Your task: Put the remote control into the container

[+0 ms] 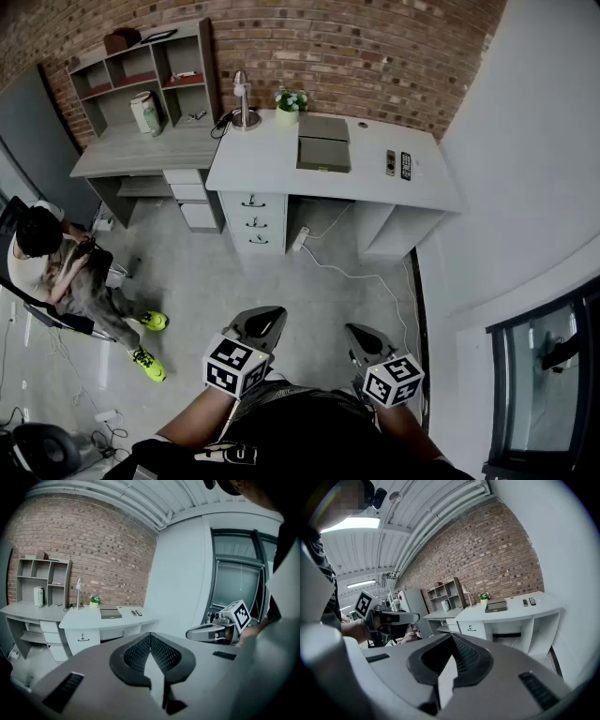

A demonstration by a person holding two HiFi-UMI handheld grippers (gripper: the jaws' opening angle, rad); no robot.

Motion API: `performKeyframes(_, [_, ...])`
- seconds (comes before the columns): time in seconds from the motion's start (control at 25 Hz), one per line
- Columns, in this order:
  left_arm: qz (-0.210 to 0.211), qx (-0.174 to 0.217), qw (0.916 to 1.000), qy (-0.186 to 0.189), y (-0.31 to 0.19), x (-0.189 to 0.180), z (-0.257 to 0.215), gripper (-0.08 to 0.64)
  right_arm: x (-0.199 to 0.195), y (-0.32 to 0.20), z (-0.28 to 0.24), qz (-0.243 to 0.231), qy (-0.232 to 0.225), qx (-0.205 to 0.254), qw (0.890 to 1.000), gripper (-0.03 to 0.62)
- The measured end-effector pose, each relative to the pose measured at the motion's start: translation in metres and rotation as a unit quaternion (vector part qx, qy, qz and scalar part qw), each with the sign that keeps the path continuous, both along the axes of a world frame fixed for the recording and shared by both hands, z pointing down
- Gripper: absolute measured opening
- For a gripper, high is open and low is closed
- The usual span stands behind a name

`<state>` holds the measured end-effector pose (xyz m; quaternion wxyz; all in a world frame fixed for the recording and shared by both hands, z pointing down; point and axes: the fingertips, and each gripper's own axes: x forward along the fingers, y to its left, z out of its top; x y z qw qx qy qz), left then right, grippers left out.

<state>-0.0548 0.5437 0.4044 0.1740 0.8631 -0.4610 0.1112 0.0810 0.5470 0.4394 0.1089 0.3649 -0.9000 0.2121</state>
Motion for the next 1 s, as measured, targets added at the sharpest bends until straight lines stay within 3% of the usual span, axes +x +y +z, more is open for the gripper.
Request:
performKeyframes(0.4, [0.010,0.000,0.9999,-0.002,-0.004,-0.019,0.001,0.008,-0.020,0.002,0.004,0.006,0.004,-0.004,1.000,0.006])
performKeyframes(0.64, [0.021,-0.011,0.9997,-0.009,-0.002,-0.026,0.009,0.008,-0.044,0.003,-0.007,-0.016,-0.029,0.007,0.999,0.008])
performKeyframes(0.76, [0.012,-0.018,0.9997,-0.006,-0.002,-0.030,0.011,0.008,-0.056,0.010,-0.007,-0.042,-0.025,0.007,0.999,0.008])
performKeyframes(1.0, [-0.010,-0.023,0.9997,-0.006,-0.004,-0.044,0.016,0.008,-0.063,0.002,0.004,-0.049,-0.019,-0.019,0.998,0.008])
